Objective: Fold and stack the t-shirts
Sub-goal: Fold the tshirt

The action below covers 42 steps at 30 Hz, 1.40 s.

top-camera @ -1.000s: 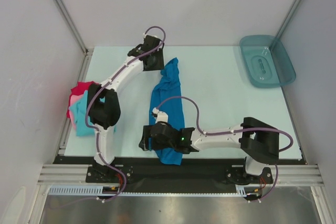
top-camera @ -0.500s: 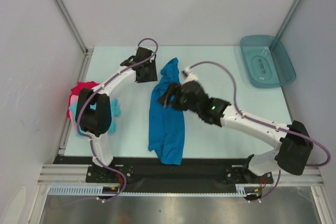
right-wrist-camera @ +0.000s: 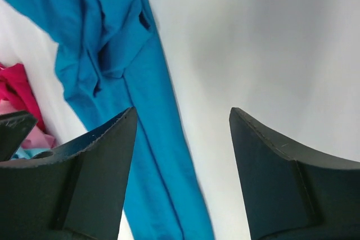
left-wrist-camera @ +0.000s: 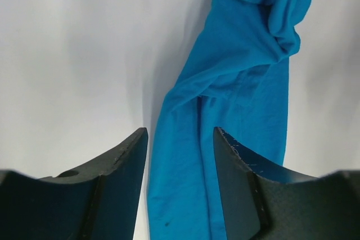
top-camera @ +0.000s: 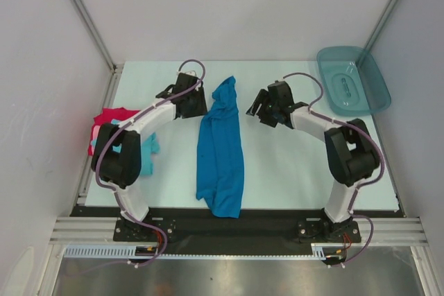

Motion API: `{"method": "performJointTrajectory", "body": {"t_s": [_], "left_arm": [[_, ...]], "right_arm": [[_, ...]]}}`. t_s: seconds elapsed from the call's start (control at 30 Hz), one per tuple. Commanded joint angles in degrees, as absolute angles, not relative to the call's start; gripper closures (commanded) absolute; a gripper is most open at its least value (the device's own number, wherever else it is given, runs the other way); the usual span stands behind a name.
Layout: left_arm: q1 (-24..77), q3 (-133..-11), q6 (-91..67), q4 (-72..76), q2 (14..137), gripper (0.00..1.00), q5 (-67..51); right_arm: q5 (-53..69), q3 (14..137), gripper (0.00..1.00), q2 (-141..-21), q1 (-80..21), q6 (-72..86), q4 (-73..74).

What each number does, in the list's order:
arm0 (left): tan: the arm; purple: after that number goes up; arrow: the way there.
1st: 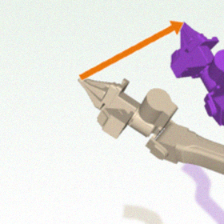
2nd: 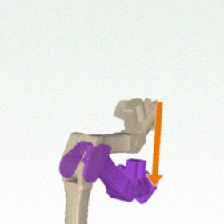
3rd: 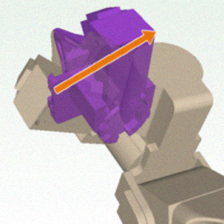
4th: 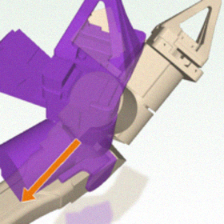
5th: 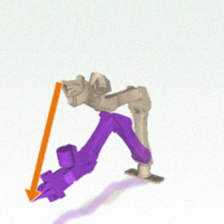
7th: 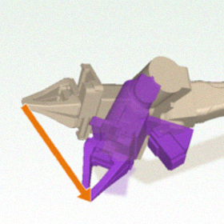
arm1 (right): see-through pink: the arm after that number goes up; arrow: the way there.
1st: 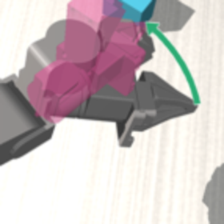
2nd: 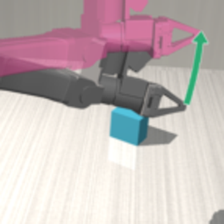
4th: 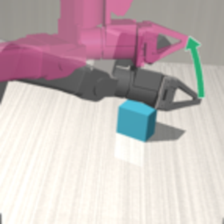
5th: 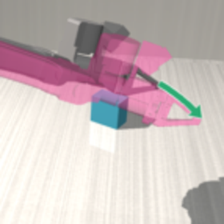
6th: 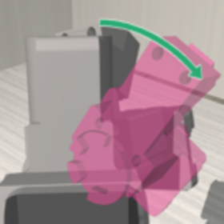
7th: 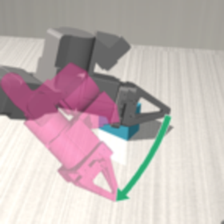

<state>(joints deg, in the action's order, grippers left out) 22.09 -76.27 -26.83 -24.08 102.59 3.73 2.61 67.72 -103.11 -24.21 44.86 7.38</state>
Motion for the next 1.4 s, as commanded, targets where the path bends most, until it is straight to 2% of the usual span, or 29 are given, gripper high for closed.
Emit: {"method": "performJointTrajectory", "body": {"t_s": [0.0,0.3,0.6,1.03,1.13,1.17,1.23,1.27,1.37], "left_arm": [[21.9,-74.0,-28.8,-18.9,99.3,0.45,1.2],[22.0,-68.3,-30.7,-15.1,96.5,0.47,1.0],[23.8,-59.9,-33.4,-12.9,88.3,0.5,2.2],[25.8,-49.3,-35.9,-10.3,77.3,0.49,2.5],[25.8,-49.4,-35.3,-11.2,76.4,0.5,3.1],[25.8,-49.3,-35.3,-11.2,76.0,0.5,3.1],[25.8,-49.1,-35.3,-11.3,75.3,0.5,2.8],[25.8,-49.0,-35.2,-11.3,75.1,0.5,2.8],[25.9,-48.3,-35.5,-11.2,74.7,0.51,2.6]], "right_arm": [[8.0,72.2,0.29,-107.7,-23.5,42.4,2.6],[12.0,80.5,0.33,-121.7,-20.0,39.8,-2.2],[14.3,91.5,0.34,-131.6,-19.1,39.2,-2.1],[21.0,102.0,0.39,-140.7,-24.6,40.2,-3.2],[20.8,103.1,0.48,-141.4,-25.3,40.3,-3.1],[20.8,103.3,0.63,-141.5,-25.2,40.3,-3.2],[20.6,103.5,0.81,-141.6,-25.1,40.1,-2.5],[20.4,103.5,0.98,-141.6,-25.0,39.8,-2.4],[18.7,103.6,1.0,-141.1,-24.8,38.1,-1.1]]}}
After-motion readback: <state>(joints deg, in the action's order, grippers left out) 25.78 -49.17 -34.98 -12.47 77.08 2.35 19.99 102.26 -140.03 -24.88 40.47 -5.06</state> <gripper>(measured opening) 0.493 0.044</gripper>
